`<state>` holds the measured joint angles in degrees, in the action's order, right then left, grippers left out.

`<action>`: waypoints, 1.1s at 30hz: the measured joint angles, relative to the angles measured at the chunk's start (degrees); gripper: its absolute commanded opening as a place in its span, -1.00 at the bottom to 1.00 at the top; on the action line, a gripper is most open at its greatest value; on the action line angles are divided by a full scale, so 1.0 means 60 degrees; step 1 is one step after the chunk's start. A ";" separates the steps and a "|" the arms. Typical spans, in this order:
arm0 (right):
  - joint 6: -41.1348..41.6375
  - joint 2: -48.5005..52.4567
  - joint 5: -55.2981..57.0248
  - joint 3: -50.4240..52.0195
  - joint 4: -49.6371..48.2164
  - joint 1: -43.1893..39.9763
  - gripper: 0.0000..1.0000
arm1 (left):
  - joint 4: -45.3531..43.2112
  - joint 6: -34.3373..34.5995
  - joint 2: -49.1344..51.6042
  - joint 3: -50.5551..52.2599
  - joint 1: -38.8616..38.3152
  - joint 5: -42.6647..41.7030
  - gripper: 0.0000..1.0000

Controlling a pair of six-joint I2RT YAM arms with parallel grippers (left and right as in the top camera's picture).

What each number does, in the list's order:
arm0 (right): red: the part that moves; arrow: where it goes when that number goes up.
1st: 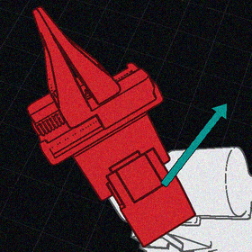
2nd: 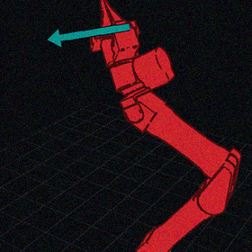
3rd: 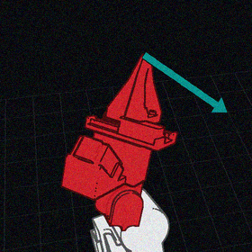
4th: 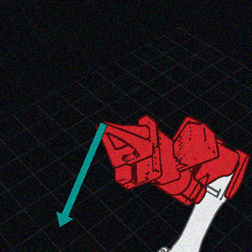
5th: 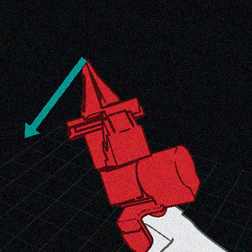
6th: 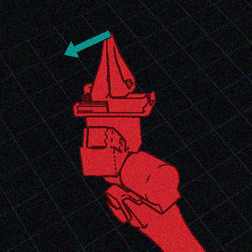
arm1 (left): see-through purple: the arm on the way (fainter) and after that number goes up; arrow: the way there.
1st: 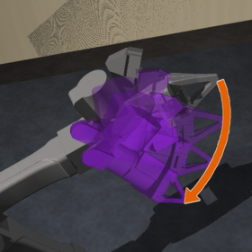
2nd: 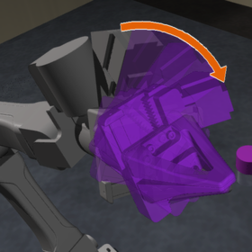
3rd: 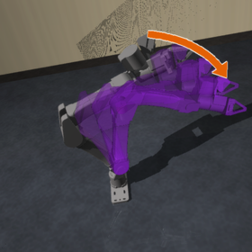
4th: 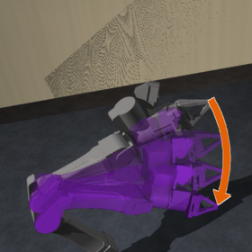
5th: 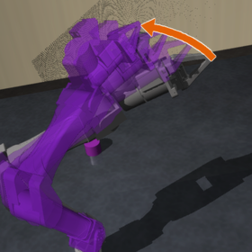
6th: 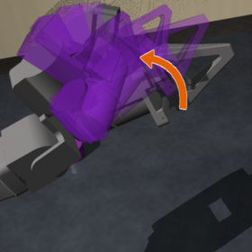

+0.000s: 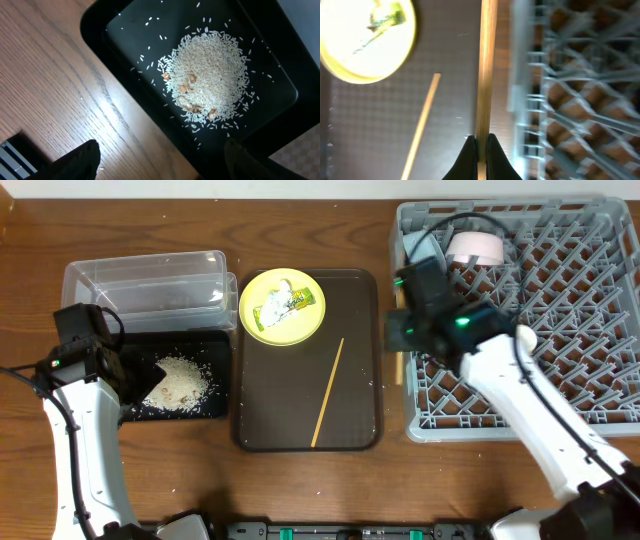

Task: Sort waste into correct bins and load items into the dishwasher rack
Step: 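Grasp one chopstick with the right gripper and carry it to the rack, then return the right gripper to the tray and grasp the second chopstick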

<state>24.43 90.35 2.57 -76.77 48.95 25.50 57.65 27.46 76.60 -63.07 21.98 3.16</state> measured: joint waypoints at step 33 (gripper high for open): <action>-0.1126 0.0987 -0.1133 -0.0204 -0.0998 0.1060 0.27 | 0.0000 0.0000 0.0000 0.0000 0.0000 0.0000 0.64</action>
<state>17.67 96.27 -4.23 -78.00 42.96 31.86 57.65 27.46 76.60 -63.07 21.98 3.16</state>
